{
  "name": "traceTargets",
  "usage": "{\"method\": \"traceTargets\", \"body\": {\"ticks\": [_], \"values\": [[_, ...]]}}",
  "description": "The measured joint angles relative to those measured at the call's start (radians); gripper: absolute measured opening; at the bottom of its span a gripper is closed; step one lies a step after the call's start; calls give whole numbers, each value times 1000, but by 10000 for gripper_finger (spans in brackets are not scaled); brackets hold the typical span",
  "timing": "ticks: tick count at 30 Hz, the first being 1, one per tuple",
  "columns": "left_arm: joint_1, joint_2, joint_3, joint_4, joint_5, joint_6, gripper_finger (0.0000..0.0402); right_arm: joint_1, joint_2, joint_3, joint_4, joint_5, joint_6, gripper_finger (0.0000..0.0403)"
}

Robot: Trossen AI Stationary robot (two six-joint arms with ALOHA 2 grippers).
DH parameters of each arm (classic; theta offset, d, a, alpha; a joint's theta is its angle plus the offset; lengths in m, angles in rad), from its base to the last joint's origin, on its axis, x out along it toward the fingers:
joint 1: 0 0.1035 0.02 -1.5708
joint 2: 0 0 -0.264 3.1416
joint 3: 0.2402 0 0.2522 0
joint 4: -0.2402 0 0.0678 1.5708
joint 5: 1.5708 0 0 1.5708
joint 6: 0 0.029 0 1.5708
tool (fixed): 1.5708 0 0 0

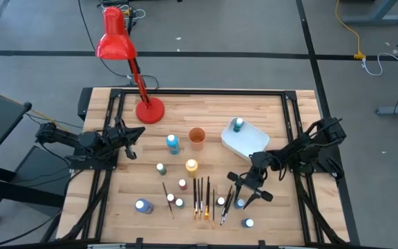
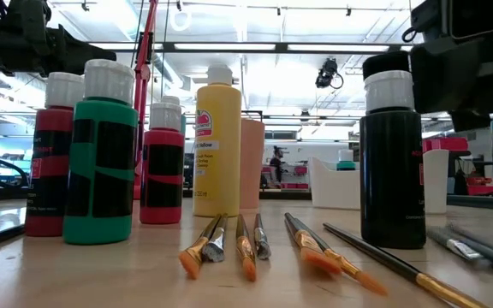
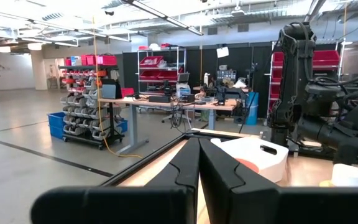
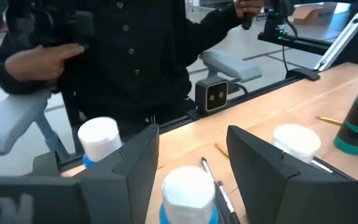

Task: Pick & Place Paint Supplies
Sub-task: Put the light blue paint bottle into the white bin

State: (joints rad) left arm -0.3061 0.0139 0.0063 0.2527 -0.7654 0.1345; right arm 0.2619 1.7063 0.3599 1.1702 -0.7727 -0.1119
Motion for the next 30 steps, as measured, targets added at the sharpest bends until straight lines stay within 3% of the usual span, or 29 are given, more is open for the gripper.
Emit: {"method": "traceTargets", "body": {"ticks": [9, 15, 23, 30], "values": [[0, 0, 0, 0, 0, 0, 16, 8, 0, 0, -26, 8, -51, 191], [0, 0, 0, 0, -1, 0, 16, 8, 4, 0, -98, 105, -55, 191], [0, 0, 0, 0, -1, 0, 16, 8, 7, 0, -102, 106, -74, 190], [0, 0, 0, 0, -1, 0, 16, 8, 8, 0, -114, 103, -79, 143]]}}
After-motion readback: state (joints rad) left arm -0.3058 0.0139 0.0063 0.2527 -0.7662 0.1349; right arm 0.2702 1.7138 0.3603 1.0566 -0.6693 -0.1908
